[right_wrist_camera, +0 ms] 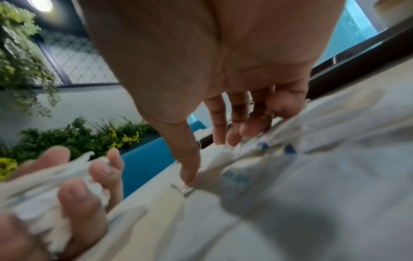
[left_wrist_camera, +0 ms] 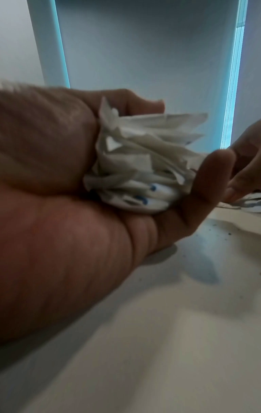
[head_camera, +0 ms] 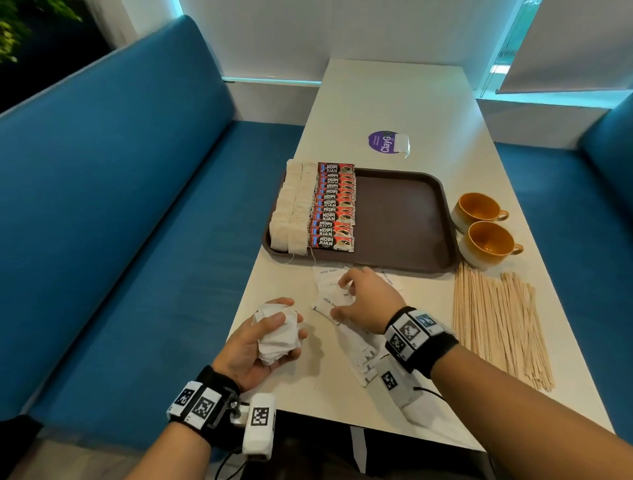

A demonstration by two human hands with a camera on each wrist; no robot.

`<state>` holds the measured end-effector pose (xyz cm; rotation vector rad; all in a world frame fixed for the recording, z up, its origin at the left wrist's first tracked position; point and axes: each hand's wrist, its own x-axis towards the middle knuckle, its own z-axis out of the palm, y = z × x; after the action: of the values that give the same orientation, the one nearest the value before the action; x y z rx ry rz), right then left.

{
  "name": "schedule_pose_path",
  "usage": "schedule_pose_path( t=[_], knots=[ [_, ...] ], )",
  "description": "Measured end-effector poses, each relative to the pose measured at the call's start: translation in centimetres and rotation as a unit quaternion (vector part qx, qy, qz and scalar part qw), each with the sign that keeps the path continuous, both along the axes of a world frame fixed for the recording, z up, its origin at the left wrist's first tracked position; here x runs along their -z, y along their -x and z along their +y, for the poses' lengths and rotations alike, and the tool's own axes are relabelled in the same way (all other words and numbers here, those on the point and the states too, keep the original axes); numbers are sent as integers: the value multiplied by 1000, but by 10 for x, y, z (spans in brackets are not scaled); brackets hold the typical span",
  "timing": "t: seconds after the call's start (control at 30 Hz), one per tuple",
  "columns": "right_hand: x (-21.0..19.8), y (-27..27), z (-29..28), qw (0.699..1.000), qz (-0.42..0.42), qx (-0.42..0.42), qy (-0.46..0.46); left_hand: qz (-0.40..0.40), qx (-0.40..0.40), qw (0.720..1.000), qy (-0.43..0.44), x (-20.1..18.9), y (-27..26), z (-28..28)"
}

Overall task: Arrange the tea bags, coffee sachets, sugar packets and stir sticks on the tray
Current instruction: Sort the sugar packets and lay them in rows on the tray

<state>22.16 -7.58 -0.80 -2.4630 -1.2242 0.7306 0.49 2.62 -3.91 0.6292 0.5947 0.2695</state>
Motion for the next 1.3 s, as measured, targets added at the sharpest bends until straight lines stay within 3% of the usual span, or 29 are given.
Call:
schedule_pose_path(
  t=[0.2,0.37,0.53,0.6,0.83,0.93,1.07,1.3],
  knots=[
    [-1,-6,5,999,31,24,27,13,-3,1000,-13,1,-2,-1],
    [-1,-10,-8,993,86,50,-65,32,17,995,-92,-3,-10,-4],
    [-22,-14,-23,941,276,91,-172,27,55,989,-138,-2,-23,-10],
    [-27,-16,-27,927,313,92,-187,24,70,988,-135,-5,-29,-14],
    [-23,-26,-33,910,297,129,-260,11,68,990,-125,-13,-41,-18],
    [-19,-28,-33,924,262,118,-251,9,73,990,-124,-16,-40,-16],
    [-20,-29,-31,922,290,112,-232,-11,71,992,-107,-23,-41,-16],
    [-46,-52,-15,916,263,131,-273,-17,-31,999,28,-12,-42,-3]
  ],
)
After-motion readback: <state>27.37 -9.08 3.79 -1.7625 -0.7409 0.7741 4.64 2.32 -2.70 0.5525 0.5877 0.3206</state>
